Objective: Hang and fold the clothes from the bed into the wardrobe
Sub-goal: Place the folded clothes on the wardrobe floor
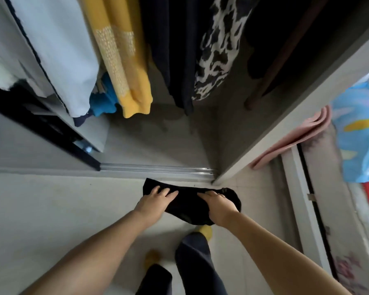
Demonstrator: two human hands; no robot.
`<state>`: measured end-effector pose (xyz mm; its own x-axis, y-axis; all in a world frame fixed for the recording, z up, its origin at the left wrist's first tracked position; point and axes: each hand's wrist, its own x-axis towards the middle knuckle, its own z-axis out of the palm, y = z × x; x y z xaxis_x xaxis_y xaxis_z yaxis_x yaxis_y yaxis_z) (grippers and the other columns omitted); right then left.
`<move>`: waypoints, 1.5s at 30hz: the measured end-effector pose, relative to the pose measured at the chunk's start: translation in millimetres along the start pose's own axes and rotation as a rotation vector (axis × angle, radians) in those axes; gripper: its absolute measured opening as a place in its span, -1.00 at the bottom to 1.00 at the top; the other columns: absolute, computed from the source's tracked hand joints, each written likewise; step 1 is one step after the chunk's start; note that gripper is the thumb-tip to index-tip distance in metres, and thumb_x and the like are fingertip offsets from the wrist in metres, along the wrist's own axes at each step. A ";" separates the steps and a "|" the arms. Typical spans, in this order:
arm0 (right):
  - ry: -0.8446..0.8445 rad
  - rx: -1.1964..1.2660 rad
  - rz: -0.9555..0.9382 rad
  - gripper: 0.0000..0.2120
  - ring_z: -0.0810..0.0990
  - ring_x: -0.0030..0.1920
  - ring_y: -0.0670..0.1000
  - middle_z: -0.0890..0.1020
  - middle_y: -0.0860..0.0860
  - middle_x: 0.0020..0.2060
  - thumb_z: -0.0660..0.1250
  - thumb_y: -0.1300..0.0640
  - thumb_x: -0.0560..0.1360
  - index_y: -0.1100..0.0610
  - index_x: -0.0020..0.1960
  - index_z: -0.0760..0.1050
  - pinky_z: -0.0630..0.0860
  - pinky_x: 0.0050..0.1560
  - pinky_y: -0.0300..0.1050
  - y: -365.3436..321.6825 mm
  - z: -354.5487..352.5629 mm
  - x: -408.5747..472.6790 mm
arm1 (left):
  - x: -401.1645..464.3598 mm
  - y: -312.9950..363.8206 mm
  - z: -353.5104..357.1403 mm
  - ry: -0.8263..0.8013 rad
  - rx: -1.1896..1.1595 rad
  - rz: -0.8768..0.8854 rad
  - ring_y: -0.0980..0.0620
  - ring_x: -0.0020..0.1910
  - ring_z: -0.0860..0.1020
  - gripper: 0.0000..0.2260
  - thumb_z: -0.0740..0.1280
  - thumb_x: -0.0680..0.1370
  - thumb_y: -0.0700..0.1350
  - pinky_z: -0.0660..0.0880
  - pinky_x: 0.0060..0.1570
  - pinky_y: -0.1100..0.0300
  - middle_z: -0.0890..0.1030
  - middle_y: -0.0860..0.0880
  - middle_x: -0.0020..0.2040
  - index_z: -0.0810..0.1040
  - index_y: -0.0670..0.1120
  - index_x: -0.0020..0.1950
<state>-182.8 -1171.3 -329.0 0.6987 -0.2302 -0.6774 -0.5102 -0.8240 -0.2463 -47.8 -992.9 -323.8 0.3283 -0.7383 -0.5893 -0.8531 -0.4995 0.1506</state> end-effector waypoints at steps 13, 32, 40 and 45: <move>0.031 -0.204 -0.144 -0.43 0.32 0.42 0.12 0.30 0.04 0.47 0.19 0.22 0.57 -0.02 0.53 0.16 0.27 0.40 -0.03 59.5 -44.8 250.9 | 236.7 -86.4 30.0 0.103 0.027 -0.103 -0.11 0.49 0.10 -0.36 0.17 0.56 -0.27 0.44 0.24 -0.03 0.13 0.04 0.52 0.01 0.11 0.56; 0.457 -0.228 0.175 -0.32 -0.12 0.53 0.25 -0.07 -0.03 0.56 0.01 0.36 0.58 -0.15 0.56 -0.06 0.10 0.44 0.31 218.6 39.2 549.1 | 623.4 -142.1 165.1 0.455 0.151 -0.009 -0.17 0.54 -0.16 -0.24 0.16 0.57 -0.24 0.12 0.42 -0.21 -0.17 0.04 0.58 -0.28 0.15 0.54; 0.463 -0.252 0.211 -0.20 -0.33 0.50 0.26 -0.32 -0.04 0.53 0.05 0.38 0.55 -0.17 0.53 -0.31 -0.08 0.46 0.33 233.9 103.2 557.5 | 626.7 -137.7 213.0 0.440 0.128 0.020 -0.15 0.51 -0.33 -0.14 0.22 0.52 -0.25 -0.07 0.40 -0.33 -0.34 0.09 0.54 -0.37 0.18 0.50; 0.379 -0.244 0.223 -0.18 -0.32 0.51 0.24 -0.33 -0.06 0.53 0.14 0.29 0.56 -0.18 0.53 -0.33 -0.04 0.46 0.33 234.3 92.6 556.9 | 619.2 -137.9 194.4 0.284 0.014 0.046 -0.08 0.50 -0.38 -0.10 0.28 0.47 -0.18 -0.12 0.40 -0.32 -0.38 0.11 0.52 -0.32 0.19 0.51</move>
<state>40.3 -1444.6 -828.1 0.7419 -0.5491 -0.3848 -0.5673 -0.8200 0.0762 194.3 -1293.0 -863.7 0.3874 -0.8585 -0.3361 -0.8747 -0.4574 0.1602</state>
